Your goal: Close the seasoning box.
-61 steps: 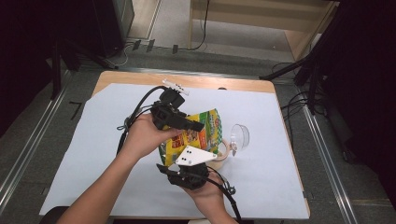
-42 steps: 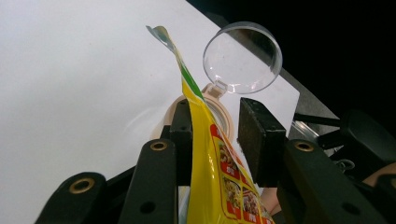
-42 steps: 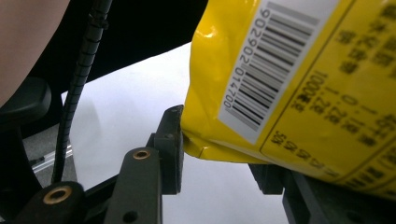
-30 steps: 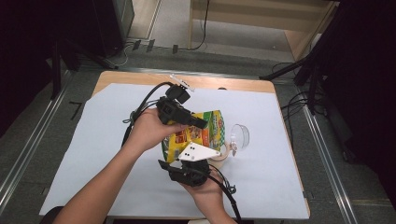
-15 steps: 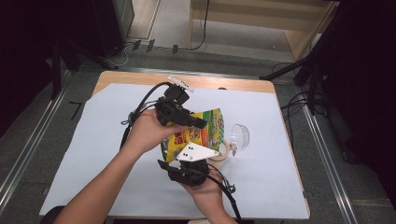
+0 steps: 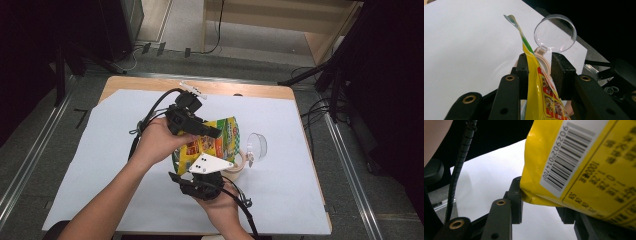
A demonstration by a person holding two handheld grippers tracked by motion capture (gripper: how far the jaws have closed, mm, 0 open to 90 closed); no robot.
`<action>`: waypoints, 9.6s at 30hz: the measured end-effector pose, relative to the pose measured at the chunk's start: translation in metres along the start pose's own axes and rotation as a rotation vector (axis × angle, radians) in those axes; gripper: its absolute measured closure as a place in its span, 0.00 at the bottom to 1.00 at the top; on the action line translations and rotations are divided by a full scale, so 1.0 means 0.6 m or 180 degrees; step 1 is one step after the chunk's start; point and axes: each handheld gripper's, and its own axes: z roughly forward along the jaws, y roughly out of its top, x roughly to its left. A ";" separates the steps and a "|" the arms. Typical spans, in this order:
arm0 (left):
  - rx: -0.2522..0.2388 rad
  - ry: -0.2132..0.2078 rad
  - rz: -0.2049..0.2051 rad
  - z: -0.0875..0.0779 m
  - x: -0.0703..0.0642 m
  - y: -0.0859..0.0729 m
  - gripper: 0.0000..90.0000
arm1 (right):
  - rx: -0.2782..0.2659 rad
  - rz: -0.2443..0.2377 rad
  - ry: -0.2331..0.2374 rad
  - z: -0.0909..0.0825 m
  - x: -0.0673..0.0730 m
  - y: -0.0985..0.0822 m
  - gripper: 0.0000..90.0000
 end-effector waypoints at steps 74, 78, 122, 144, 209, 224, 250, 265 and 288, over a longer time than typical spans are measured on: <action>-0.0019 0.0064 -0.0005 0.001 -0.005 0.000 0.78 | -0.0009 0.0082 0.0069 -0.003 -0.003 -0.002 0.71; -0.0031 0.0042 -0.0043 0.000 0.000 0.000 0.78 | -0.0028 -0.0016 0.0017 -0.005 0.002 0.001 0.71; -0.0010 0.0013 -0.0013 0.000 -0.007 0.000 0.78 | -0.0051 0.0076 0.0037 -0.004 0.002 -0.007 0.71; -0.0046 0.0005 0.0006 -0.002 -0.010 0.000 0.77 | -0.0043 0.0020 0.0037 -0.006 0.003 -0.003 0.71; -0.0084 0.0001 -0.0054 -0.004 -0.007 -0.002 0.76 | -0.0010 0.0021 0.0087 -0.010 -0.002 0.002 0.70; -0.0024 -0.0092 -0.0162 0.000 0.009 -0.004 0.76 | -0.0009 0.0038 0.0111 -0.012 0.005 0.003 0.70; -0.0083 -0.0038 -0.0001 -0.004 -0.012 -0.001 0.76 | 0.0024 0.0018 0.0087 -0.009 0.000 -0.001 0.73; -0.0100 0.0026 -0.0051 -0.004 -0.003 0.003 0.85 | -0.0004 0.0004 0.0031 -0.014 0.000 0.003 0.73; 0.0119 0.0226 -0.0098 0.001 0.003 0.032 0.87 | -0.0054 0.0126 0.0090 -0.005 -0.015 0.013 0.71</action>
